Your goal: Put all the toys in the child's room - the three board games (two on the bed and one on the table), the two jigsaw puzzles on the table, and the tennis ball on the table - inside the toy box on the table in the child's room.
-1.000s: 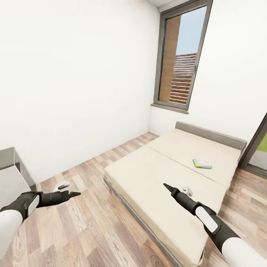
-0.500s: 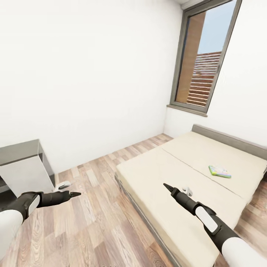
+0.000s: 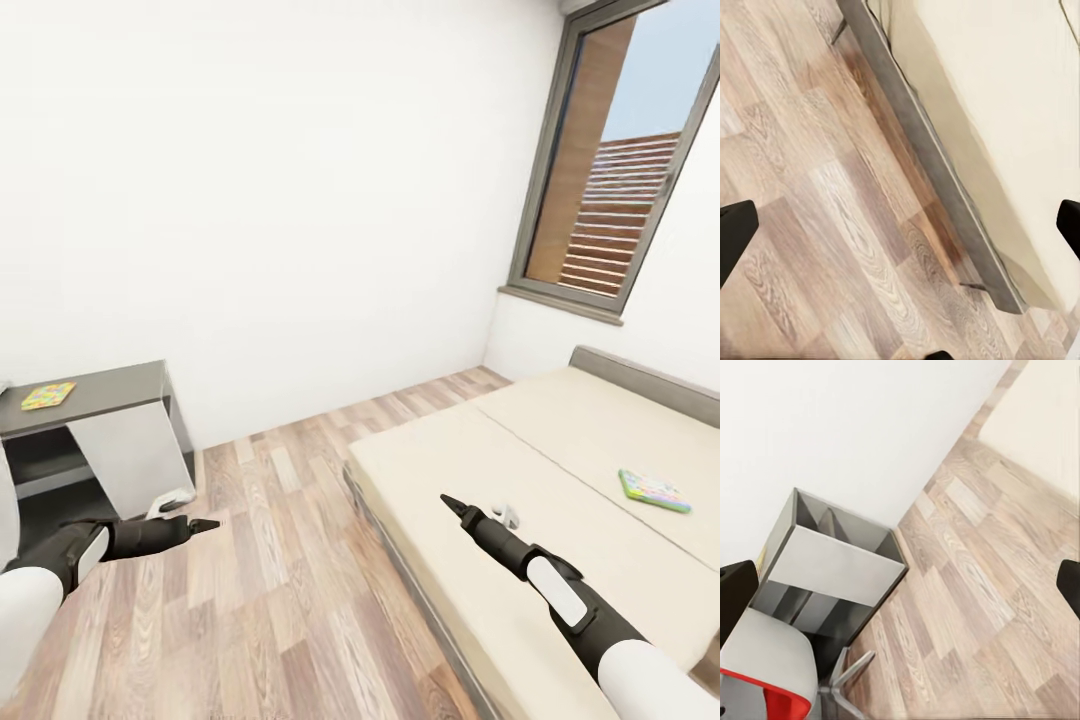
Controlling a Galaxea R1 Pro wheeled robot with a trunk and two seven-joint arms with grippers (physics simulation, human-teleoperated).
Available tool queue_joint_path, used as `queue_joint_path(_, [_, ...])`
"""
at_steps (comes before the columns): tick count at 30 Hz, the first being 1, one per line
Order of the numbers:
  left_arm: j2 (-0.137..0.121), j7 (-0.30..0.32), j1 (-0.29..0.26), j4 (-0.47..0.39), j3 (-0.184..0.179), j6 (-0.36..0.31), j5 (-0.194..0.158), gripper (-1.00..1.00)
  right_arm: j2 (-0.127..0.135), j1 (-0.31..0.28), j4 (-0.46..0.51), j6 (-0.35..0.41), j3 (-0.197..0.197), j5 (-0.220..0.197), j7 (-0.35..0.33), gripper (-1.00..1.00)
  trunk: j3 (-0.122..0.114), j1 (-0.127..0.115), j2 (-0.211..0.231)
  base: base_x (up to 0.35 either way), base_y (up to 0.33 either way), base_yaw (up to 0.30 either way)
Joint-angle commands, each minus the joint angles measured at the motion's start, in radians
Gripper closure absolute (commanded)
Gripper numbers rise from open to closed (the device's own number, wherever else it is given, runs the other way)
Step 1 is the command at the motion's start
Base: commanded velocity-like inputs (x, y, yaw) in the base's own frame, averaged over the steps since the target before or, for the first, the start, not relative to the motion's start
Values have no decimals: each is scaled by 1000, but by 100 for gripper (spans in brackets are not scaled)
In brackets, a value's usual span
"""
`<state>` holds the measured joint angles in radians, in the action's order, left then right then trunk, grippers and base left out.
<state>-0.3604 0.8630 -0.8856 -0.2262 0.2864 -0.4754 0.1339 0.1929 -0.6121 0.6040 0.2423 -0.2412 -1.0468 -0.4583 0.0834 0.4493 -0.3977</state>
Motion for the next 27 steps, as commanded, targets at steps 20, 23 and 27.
queue_joint_path(20, [1, 6, 0, -1, 9, 20, 12, -100, 5, -1, 0, 2, -3, -10, -1, -100, 2, 1, -2, -3, -18, 244])
queue_joint_path(23, [1, 6, -1, -1, 8, 22, 12, -100, 5, -1, 0, 2, -3, -10, -1, -100, 2, 1, -2, -66, -133, 32])
queue_joint_path(27, [1, 6, -1, -1, 9, 22, 12, -100, 5, -1, 0, 2, -3, -10, -2, -100, 2, 1, -2, -46, -115, 11])
